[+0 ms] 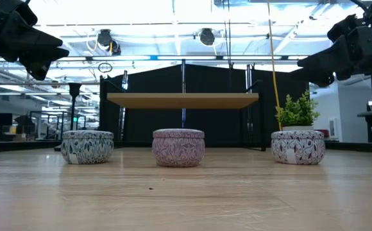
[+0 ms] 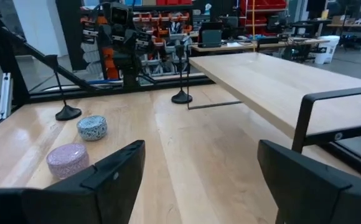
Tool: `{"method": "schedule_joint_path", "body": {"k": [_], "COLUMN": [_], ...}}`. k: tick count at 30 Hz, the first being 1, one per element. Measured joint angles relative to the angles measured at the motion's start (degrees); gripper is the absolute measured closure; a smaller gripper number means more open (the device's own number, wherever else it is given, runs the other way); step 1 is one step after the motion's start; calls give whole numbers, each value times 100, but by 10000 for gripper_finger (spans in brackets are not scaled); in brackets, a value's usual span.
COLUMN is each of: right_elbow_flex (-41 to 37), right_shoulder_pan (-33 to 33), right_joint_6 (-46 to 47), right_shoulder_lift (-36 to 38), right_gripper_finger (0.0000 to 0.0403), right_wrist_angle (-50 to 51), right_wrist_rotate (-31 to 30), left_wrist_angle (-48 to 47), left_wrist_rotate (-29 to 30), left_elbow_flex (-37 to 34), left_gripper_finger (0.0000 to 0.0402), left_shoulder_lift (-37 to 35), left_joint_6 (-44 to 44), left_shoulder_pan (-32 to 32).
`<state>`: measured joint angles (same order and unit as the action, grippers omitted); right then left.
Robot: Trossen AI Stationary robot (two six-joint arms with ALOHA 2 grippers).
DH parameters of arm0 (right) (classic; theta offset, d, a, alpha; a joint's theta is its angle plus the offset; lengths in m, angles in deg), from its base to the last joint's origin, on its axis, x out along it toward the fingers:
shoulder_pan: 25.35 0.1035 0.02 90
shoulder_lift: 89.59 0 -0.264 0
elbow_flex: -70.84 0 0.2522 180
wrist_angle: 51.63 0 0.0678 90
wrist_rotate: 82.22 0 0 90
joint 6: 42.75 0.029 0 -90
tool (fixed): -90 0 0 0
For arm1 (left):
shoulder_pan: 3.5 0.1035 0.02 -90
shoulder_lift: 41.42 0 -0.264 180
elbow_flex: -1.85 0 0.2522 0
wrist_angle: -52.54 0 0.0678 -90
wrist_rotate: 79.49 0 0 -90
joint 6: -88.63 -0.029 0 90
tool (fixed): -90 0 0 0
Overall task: Pick & Place candle stick holders
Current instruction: Put the white scented candle on the shelf
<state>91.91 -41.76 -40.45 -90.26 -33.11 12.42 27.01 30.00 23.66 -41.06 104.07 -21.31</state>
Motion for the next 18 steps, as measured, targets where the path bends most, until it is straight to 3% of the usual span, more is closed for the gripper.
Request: {"method": "schedule_joint_path", "body": {"k": [5, 13, 18], "right_elbow_flex": [-2, -2, 2], "right_shoulder_pan": [2, 2, 2], "right_joint_6": [254, 3473, 4146], "right_shoulder_lift": [-9, -9, -9], "right_gripper_finger": [99, 99, 99], "right_wrist_angle": [13, -470, -882], "right_wrist_rotate": [-11, -22, -229], "left_wrist_angle": [0, 0, 0], "left_wrist_rotate": [1, 0, 2], "left_elbow_flex": [0, 0, 0], "left_gripper_finger": [272, 272, 272], "left_shoulder_lift": [0, 0, 0], "left_joint_6": [0, 0, -16], "left_shoulder_pan": [0, -1, 1]}}
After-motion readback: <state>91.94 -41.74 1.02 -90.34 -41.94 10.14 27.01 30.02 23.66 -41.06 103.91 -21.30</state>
